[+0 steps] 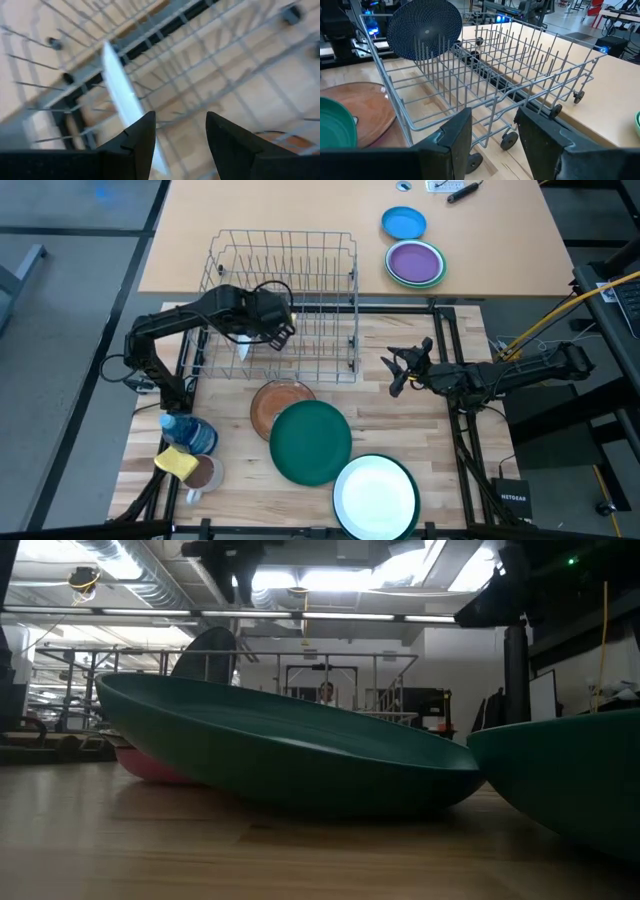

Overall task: Sort dishes
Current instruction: Put the top green plate on the dish rack

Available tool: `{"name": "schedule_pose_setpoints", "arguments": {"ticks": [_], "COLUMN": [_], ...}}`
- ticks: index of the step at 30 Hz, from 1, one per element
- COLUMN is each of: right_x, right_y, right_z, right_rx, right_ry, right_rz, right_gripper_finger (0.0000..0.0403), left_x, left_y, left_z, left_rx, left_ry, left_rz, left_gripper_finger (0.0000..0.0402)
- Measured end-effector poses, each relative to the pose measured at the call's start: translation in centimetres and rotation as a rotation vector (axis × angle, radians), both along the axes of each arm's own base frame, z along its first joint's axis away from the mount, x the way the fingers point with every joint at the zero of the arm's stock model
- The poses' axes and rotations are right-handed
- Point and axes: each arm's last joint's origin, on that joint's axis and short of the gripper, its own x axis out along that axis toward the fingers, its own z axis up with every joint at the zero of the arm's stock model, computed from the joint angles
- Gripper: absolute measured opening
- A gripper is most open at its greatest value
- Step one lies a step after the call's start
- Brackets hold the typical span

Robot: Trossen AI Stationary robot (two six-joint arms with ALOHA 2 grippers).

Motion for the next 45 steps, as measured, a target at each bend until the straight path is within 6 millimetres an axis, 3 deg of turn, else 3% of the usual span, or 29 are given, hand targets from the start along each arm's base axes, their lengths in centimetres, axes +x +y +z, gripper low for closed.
{"name": "schedule_pose_setpoints", "arguments": {"ticks": [9, 15, 23, 32, 38, 45], "right_x": [0.1, 0.2, 0.0, 0.4, 1.9, 4.3], "right_y": [0.3, 0.9, 1.0, 1.3, 1.7, 2.5], "right_z": [-0.5, -0.6, -1.5, -3.2, -5.1, -7.3], "right_rx": [0.102, 0.267, 0.468, 0.654, 0.735, 0.833], "right_ry": [0.014, -0.007, 0.014, 0.091, 0.173, 0.232], "right_rz": [0.114, 0.279, 0.253, 0.192, 0.155, 0.219], "right_gripper_finger": [0.0163, 0.0163, 0.0163, 0.0163, 0.0163, 0.0163], "left_x": [2.3, 3.7, 4.7, 7.3, 8.8, 9.1], "left_y": [-2.4, -5.7, -10.9, -16.7, -20.0, -23.6], "left_z": [0.5, 1.0, 1.1, -2.2, -5.4, -8.1], "left_rx": [-0.129, -0.112, -0.115, -0.127, -0.151, -0.158], "left_ry": [-0.200, -0.291, -0.355, -0.318, -0.245, -0.170], "left_rz": [-0.191, -0.350, -0.503, -0.572, -0.607, -0.678], "left_gripper_finger": [0.0162, 0.0162, 0.0162, 0.0162, 0.0162, 0.0162]}}
